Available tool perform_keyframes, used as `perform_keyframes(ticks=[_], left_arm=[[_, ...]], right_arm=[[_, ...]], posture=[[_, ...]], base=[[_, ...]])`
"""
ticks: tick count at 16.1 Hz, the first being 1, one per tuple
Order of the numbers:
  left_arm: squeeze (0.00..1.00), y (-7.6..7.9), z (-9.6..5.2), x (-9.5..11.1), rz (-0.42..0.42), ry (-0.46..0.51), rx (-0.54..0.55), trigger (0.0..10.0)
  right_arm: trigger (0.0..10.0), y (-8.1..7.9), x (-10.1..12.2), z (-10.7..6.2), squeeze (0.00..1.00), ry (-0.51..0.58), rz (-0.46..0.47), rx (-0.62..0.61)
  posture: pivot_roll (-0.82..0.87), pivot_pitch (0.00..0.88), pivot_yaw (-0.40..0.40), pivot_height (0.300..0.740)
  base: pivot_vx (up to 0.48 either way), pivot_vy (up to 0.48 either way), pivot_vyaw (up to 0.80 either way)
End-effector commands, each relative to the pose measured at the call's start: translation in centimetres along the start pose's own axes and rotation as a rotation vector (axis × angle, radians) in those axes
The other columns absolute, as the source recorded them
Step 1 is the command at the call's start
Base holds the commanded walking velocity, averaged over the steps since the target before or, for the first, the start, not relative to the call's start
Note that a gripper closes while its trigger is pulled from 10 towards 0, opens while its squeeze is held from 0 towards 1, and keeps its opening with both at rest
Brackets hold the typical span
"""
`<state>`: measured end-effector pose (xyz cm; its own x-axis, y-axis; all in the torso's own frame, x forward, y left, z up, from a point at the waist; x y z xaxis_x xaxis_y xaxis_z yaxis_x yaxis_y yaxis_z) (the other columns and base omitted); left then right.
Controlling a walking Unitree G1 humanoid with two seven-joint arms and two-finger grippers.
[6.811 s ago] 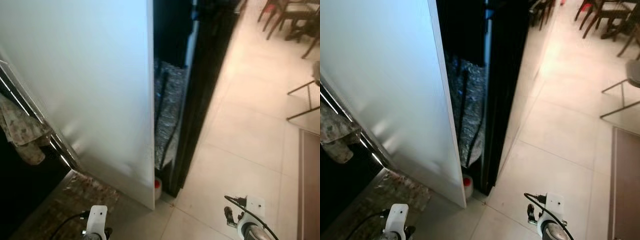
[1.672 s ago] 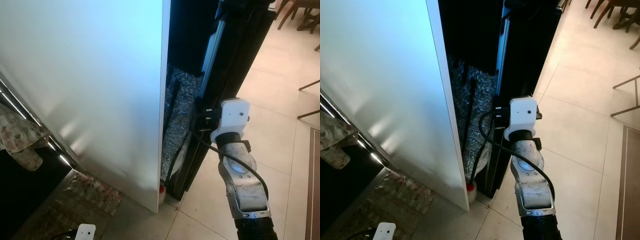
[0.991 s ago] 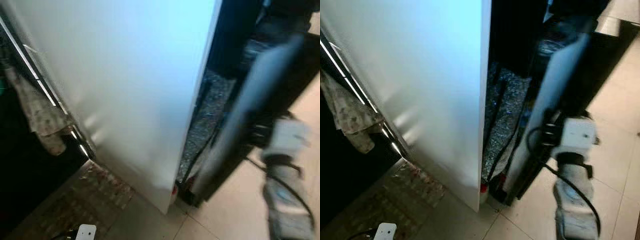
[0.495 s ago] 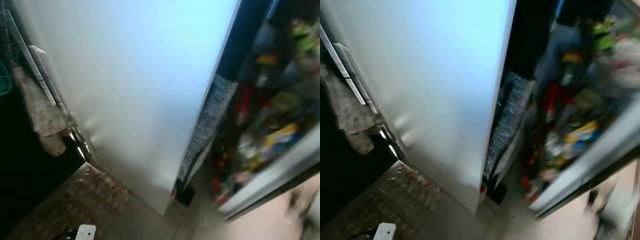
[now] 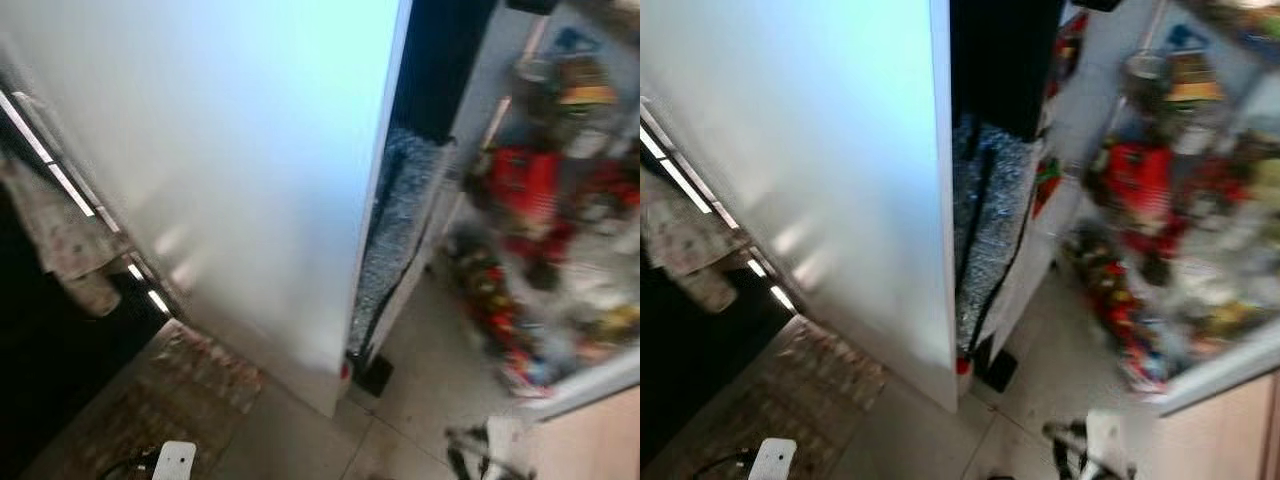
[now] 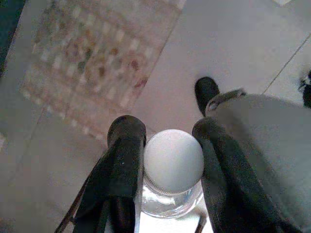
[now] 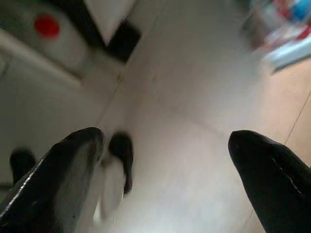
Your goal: Restocking fridge
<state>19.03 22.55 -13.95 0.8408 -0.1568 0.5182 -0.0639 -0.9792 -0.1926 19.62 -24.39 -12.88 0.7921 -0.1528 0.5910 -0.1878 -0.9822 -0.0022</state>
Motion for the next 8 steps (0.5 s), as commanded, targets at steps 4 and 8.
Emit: perform_keyframes(ticks=[4,8], left_arm=[[0.00,-0.1,0.0,-0.5,0.044,-0.025,-0.012,10.0],[0.00,-0.3,0.1,0.1,0.057,-0.016,-0.014,10.0]], right_arm=[[10.0,-0.5,-3.0,-0.2,0.00,-0.081,0.042,-0.024],[10.0,-0.7,-3.5,-0.3,0.00,-0.087,0.057,-0.031]], posture=[[-0.08,0.155,0.052,0.740],[-0.08,0.147,0.063,0.740]], base=[[0.000,0.000,0.00],[0.000,0.000,0.00]])
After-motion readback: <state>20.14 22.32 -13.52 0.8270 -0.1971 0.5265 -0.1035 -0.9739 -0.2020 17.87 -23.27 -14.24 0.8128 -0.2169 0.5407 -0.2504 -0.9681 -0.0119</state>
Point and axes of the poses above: a point about 5 cm out from each wrist's last joint towards the gripper, its own z axis pointing out of the wrist towards the gripper, its own x axis along the axis of the wrist's last joint, y = z × x, the point moved 6 cm from there along z, pointing out of the wrist towards the gripper, and after that the axes turned 3 degrees about z, right-handed, at the moved point
